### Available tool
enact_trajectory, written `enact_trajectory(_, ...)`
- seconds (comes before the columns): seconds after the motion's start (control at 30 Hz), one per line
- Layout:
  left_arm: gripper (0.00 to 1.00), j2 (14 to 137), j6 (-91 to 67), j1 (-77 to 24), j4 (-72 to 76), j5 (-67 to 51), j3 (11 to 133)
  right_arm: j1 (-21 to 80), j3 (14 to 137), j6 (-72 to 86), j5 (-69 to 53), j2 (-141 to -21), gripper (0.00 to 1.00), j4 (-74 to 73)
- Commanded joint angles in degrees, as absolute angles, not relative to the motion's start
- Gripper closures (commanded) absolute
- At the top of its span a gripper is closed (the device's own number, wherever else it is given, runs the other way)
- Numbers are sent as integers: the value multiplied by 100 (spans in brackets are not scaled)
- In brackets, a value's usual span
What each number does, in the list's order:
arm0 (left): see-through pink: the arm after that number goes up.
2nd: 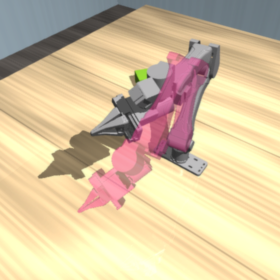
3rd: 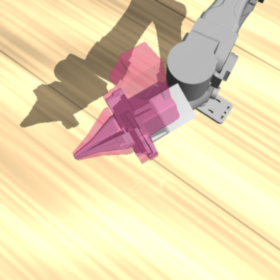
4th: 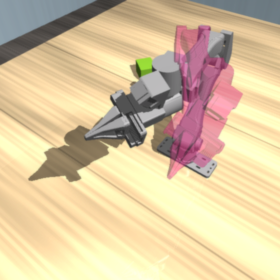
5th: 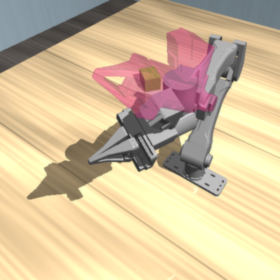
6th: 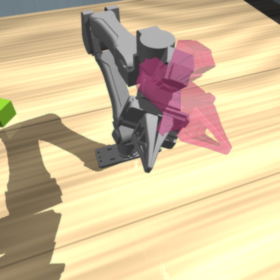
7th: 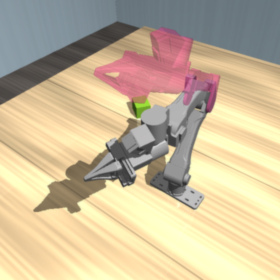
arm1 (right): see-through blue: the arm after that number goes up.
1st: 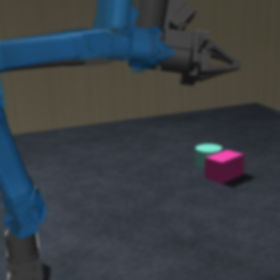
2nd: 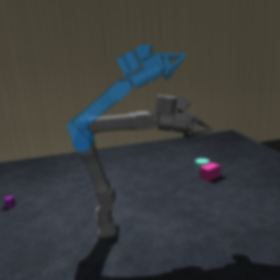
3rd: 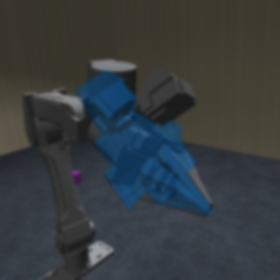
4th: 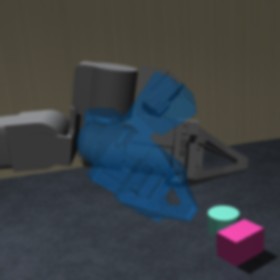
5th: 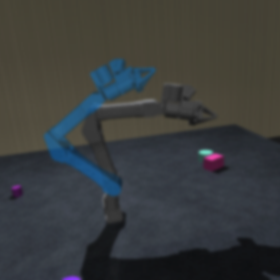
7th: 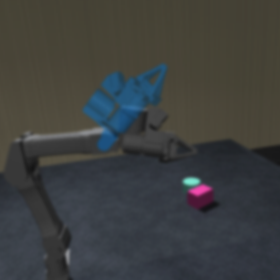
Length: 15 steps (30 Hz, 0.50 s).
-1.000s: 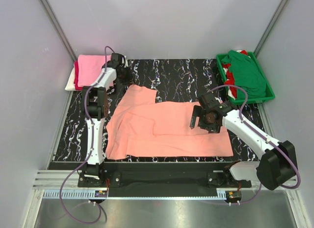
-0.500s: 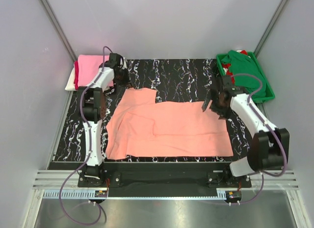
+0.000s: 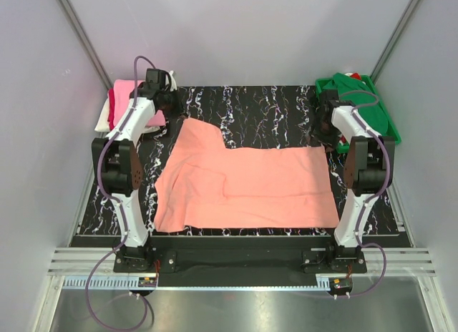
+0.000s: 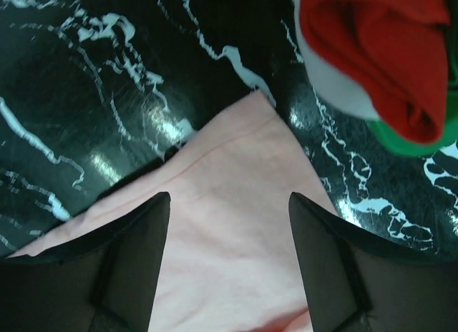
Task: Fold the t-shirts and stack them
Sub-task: Fold the tshirt
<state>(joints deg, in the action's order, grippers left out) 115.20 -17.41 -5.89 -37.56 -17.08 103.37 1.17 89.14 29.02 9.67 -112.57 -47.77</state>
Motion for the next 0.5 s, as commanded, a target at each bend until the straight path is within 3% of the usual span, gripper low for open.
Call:
enact_trajectory(0.0,100,11294,-1775,-431,-3630,-1626,10248,44,9517,2830,1458,-11740,26,-4711)
enact_trajectory(0.3,100,11215,-1854,-193,-3551,-1608,10002,44,10151,2812,1845,-12708,34,-4720)
enact_trajectory(0.4,100,11241,-1854,-193,-3542,-1635,10011,35,9994,2874,1899,-12771,42,-4624)
enact_trajectory(0.47,100,11241,-1846,-193,-3551,-1626,10020,35,9888,2935,1916,-12753,54,-4571)
